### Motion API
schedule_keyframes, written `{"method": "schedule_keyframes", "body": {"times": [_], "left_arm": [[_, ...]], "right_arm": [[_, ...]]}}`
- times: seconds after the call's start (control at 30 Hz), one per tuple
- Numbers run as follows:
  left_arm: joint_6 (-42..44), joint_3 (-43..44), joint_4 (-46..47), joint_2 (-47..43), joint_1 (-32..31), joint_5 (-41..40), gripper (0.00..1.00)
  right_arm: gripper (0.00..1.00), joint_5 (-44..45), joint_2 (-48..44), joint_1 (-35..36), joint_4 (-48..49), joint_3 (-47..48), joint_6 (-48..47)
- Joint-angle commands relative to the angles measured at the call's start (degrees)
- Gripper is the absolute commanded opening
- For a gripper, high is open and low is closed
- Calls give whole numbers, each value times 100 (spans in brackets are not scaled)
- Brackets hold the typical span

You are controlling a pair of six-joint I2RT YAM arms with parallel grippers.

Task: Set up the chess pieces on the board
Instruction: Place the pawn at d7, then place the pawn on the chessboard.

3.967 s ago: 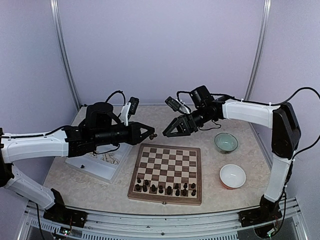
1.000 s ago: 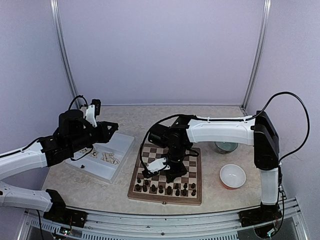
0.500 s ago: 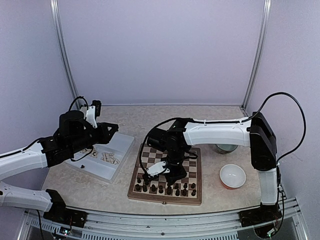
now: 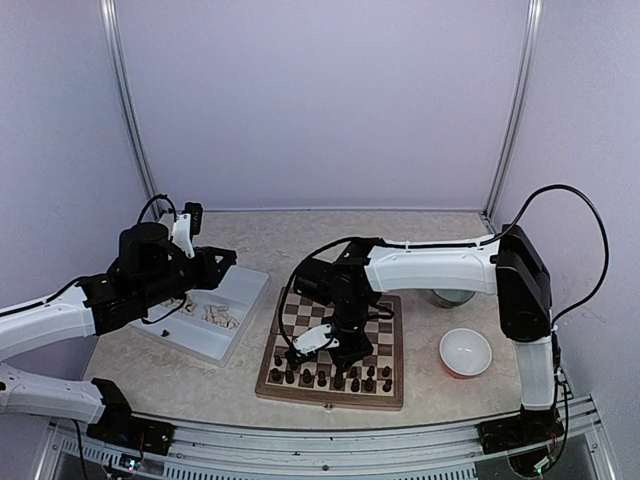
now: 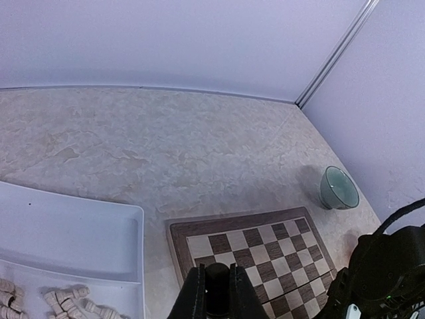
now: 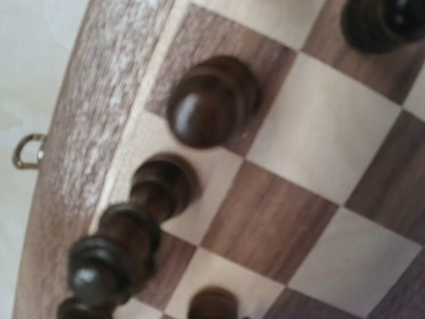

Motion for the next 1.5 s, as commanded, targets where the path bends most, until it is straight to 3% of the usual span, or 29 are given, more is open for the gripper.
{"method": "schedule_keyframes", "body": {"times": [0.0, 0.17, 0.23, 0.57, 0.83, 1.13, 1.3, 1.47], "left_arm": [[31, -65, 108, -23, 50, 104, 1], [-13, -47, 86, 35, 50, 169, 1], [-45, -56, 122, 70, 50, 228, 1], [153, -454, 1272, 566, -322, 482, 1], [833, -500, 2127, 1506, -870, 222, 1], [1629, -668, 3891, 3130, -1296, 7, 1], [1696, -475, 4101, 3754, -1348, 105, 1], [1658, -107, 3667, 4165, -1382, -102, 4]], "right_arm": [[23, -174, 40, 84, -88, 45, -7], [41, -215, -192, 25, -104, 112, -98], [42, -333, -290, -107, -132, 223, -144], [43, -899, -1001, -1102, -31, 370, -149], [44, -1212, -1880, -1901, 918, -706, 195], [45, -1484, -2945, -2811, 2037, -1953, 533], [46, -1560, -2896, -3041, 1970, -1941, 578], [46, -1621, -2825, -3062, 2014, -1989, 593]]}}
